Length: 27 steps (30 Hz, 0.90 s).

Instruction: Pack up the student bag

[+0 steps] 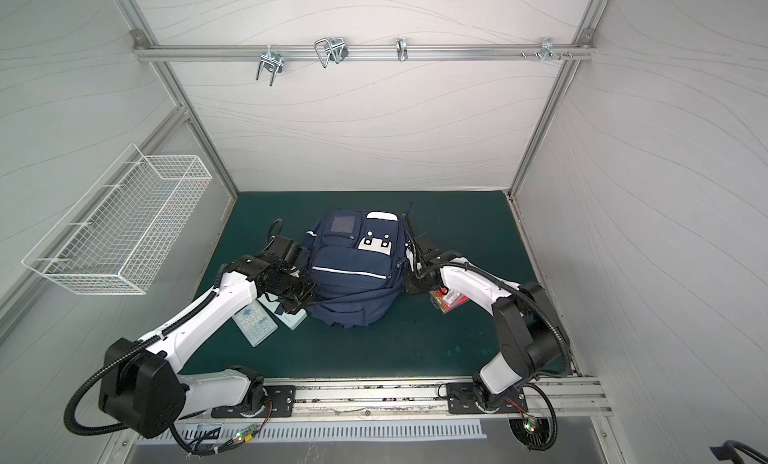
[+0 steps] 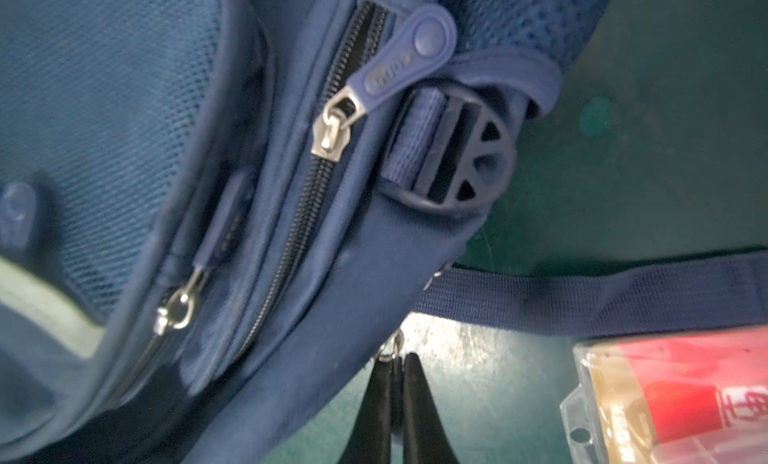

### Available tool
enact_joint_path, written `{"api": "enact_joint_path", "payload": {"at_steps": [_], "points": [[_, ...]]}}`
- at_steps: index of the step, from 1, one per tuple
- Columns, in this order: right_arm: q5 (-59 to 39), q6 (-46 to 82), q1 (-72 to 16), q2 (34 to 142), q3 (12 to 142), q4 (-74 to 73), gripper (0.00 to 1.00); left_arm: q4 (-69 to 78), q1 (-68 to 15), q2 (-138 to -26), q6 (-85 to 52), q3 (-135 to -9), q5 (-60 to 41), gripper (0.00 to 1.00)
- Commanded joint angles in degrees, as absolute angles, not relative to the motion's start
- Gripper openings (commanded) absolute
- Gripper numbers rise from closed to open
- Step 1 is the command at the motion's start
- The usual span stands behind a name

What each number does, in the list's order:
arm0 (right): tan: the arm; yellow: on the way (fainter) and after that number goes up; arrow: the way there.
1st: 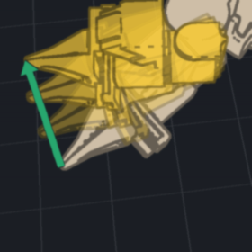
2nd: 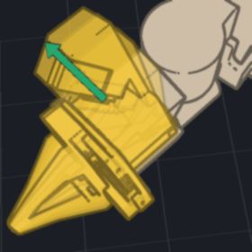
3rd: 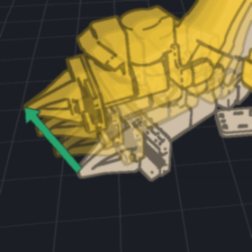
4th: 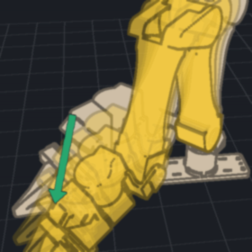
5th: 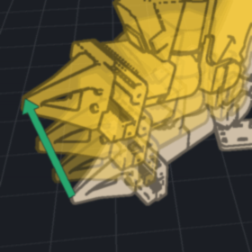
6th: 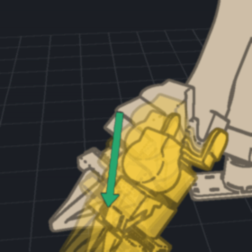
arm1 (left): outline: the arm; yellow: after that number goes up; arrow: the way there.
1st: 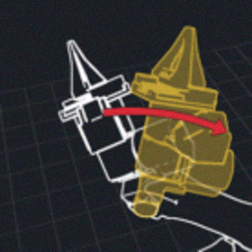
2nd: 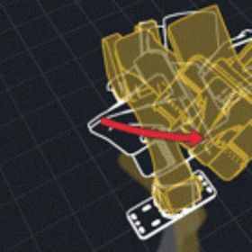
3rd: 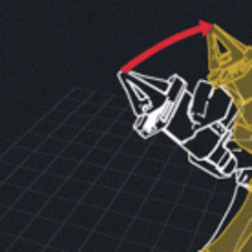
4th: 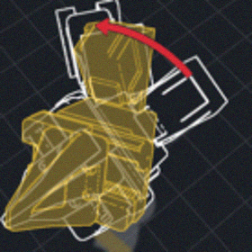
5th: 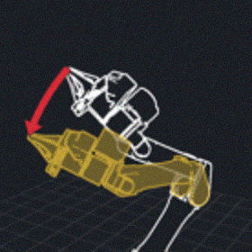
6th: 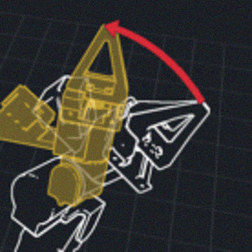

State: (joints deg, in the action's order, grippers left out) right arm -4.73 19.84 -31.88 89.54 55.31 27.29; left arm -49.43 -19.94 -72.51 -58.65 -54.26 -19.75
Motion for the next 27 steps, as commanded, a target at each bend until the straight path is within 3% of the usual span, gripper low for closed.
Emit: {"api": "enact_joint_path", "payload": {"at_steps": [1, 4, 6, 10, 12, 14, 17, 27], "points": [[-1.77, 18.67, -30.85, 91.11, 55.66, 24.92, 0.0, -49.43, -20.2, -73.0, -57.8, -53.69, -18.86, 0.0], [-2.61, 18.46, -31.14, 91.02, 56.52, 25.82, 0.04, -48.07, -20.21, -73.43, -58.14, -52.39, -19.64, 0.0], [-1.0, 19.34, -31.53, 88.99, 57.45, 28.6, 0.27, -47.32, -20.21, -74.19, -58.14, -51.98, -20.43, 0.0], [2.64, 22.03, -32.08, 80.54, 57.91, 34.5, 0.59, -47.39, -20.21, -75.54, -57.33, -53.5, -21.92, 0.02], [3.44, 23.56, -32.09, 76.87, 58.82, 36.98, 0.69, -47.62, -20.21, -75.13, -56.65, -54.89, -22.19, 0.26], [1.96, 24.24, -32.17, 75.29, 60.53, 38.97, 0.7, -48.6, -20.21, -74.31, -56.0, -56.91, -22.16, 0.41], [-1.29, 25.94, -33.64, 75.2, 63.65, 41.18, 0.69, -50.93, -20.21, -73.01, -54.45, -61.25, -21.46, 0.5], [0.06, 32.53, -45.55, 80.86, 69.76, 42.29, 0.62, -49.51, -21.88, -80.22, -56.07, -65.8, -22.3, 0.55]]}}
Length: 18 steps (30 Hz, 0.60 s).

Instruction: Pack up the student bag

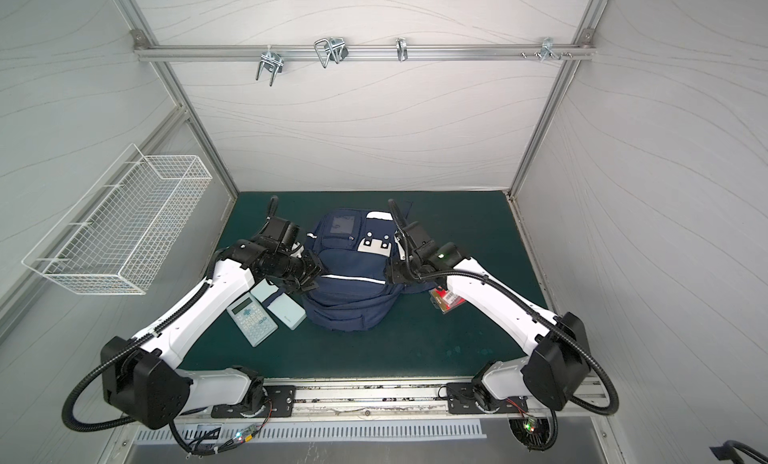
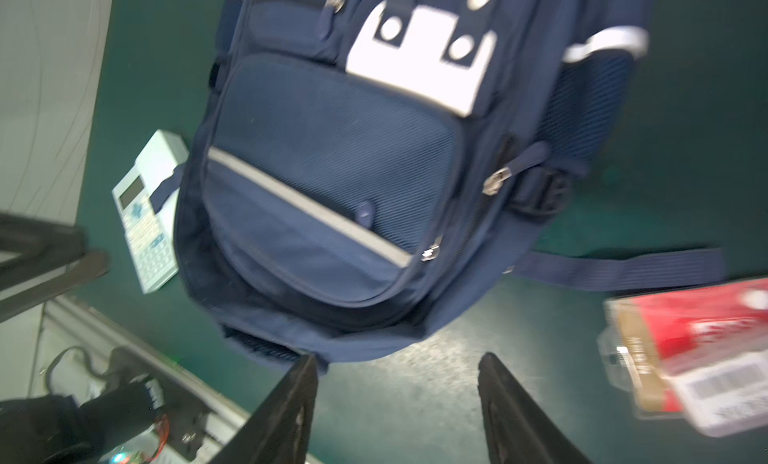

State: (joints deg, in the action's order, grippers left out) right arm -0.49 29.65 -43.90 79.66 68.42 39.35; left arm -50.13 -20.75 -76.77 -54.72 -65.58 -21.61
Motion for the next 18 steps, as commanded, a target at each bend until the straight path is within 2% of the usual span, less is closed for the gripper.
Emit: {"api": "enact_joint_path", "payload": {"at_steps": [1, 8, 18], "points": [[0.33, 32.82, -45.99, 81.11, 69.78, 42.36, 0.62, -48.84, -22.57, -81.39, -56.96, -65.64, -22.61, 0.56], [0.39, 33.61, -46.18, 79.01, 67.92, 43.24, 0.61, -41.93, -26.18, -85.85, -64.09, -63.26, -22.05, 0.63], [2.77, 35.02, -46.26, 72.71, 64.63, 43.27, 0.64, -35.1, -28.65, -92.91, -67.83, -62.56, -21.44, 0.65]]}}
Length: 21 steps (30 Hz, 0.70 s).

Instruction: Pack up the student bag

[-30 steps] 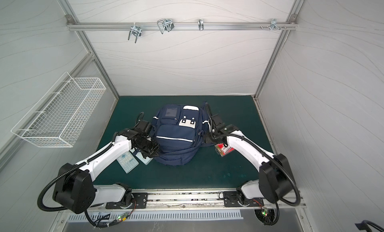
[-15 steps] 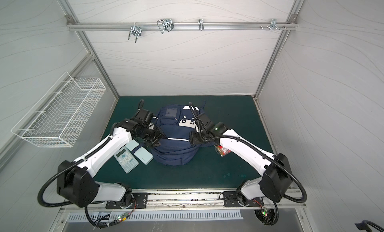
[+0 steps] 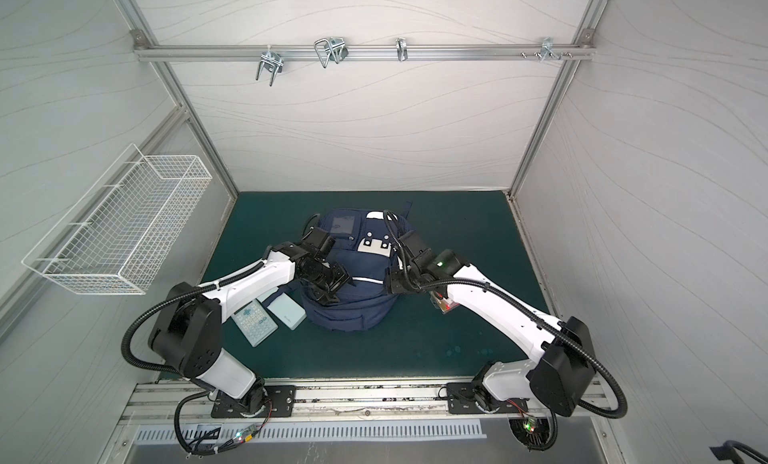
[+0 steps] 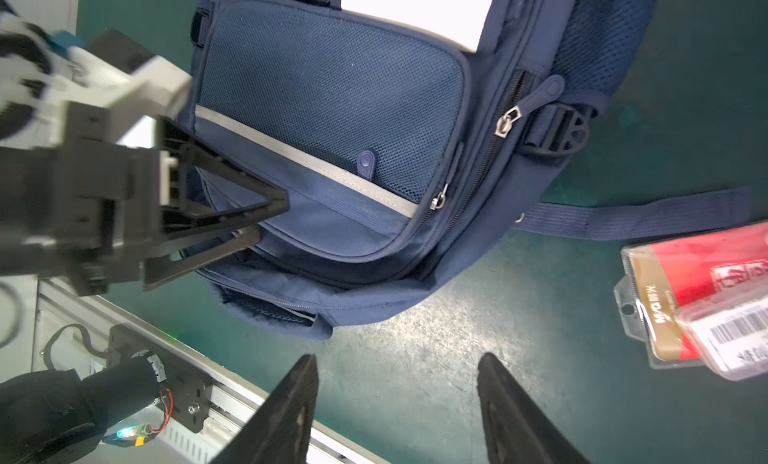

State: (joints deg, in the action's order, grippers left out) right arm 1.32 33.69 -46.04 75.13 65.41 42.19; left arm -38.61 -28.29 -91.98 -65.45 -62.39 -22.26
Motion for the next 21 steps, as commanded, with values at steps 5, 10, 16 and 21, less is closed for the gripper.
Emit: {"api": "enact_joint_path", "payload": {"at_steps": [5, 10, 16, 21], "points": [[4.15, 35.33, -46.25, 69.61, 62.89, 42.17, 0.65, -33.0, -28.65, -95.89, -67.07, -65.29, -19.69, 0.5], [6.76, 35.2, -46.17, 67.35, 61.79, 42.06, 0.66, -35.43, -28.54, -97.77, -63.87, -69.62, -18.0, 0.17], [-3.56, 30.57, -40.18, 67.97, 61.55, 37.71, 0.64, -46.63, -28.54, -94.7, -56.69, -78.97, -13.2, 0.0], [-20.76, 29.14, -28.78, 72.33, 60.87, 29.72, 0.59, -50.48, -27.39, -90.19, -54.17, -83.76, -11.7, 0.0]]}}
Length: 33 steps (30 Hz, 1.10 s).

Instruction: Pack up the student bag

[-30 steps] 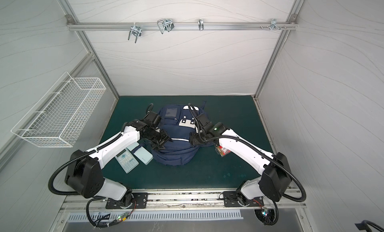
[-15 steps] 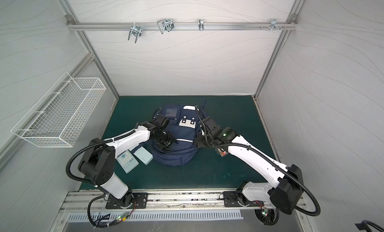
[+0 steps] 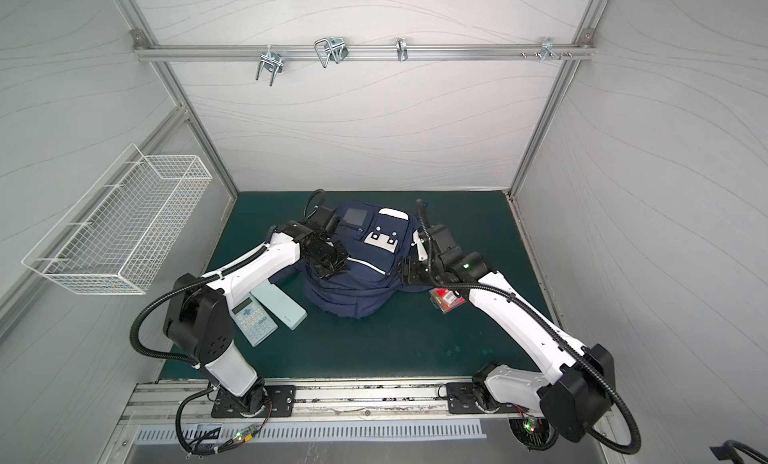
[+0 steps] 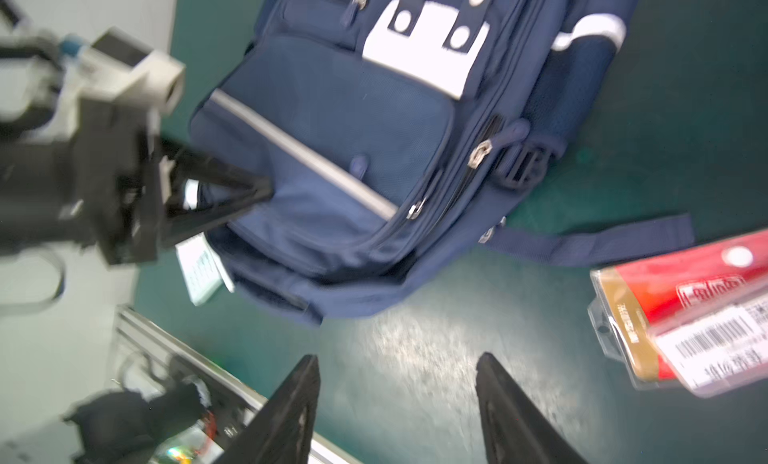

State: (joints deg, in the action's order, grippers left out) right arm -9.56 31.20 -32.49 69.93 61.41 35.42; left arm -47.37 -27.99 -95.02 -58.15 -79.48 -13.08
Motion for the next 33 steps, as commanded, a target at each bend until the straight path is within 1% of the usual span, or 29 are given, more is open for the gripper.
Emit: {"api": "enact_joint_path", "payload": {"at_steps": [1, 4, 7, 13, 15, 19, 23, 27, 33], "points": [[-21.86, 28.84, -27.38, 73.52, 61.23, 28.52, 0.59, -49.93, -26.94, -89.44, -54.63, -83.59, -12.5, 0.0], [-26.76, 28.16, -24.22, 78.36, 61.71, 24.13, 0.57, -45.54, -25.41, -87.74, -57.44, -80.86, -17.92, 0.0], [-29.36, 27.65, -22.47, 84.7, 62.77, 21.02, 0.51, -37.87, -23.8, -85.95, -62.51, -75.4, -24.1, 0.0], [-33.49, 26.26, -20.31, 98.86, 69.65, 20.23, 0.45, -37.19, -22.85, -85.1, -63.41, -72.77, -25.42, 0.0], [-33.48, 25.85, -20.28, 101.75, 71.26, 20.12, 0.47, -37.18, -22.61, -84.87, -63.41, -72.15, -25.41, 0.0], [-33.72, 25.79, -20.19, 105.03, 72.35, 19.18, 0.56, -36.04, -21.95, -84.22, -64.42, -70.32, -25.73, 0.0], [-33.79, 25.55, -19.93, 107.08, 70.74, 17.71, 0.6, -33.69, -21.36, -83.83, -66.17, -68.35, -26.7, 0.0], [-35.67, 24.98, -19.94, 108.71, 68.73, 16.32, 0.6, -33.25, -21.19, -83.78, -66.72, -67.67, -26.37, 0.0], [-36.16, 23.32, -19.86, 108.22, 65.98, 16.0, 0.57, -31.77, -20.18, -83.54, -67.85, -65.66, -26.45, 0.0]]}}
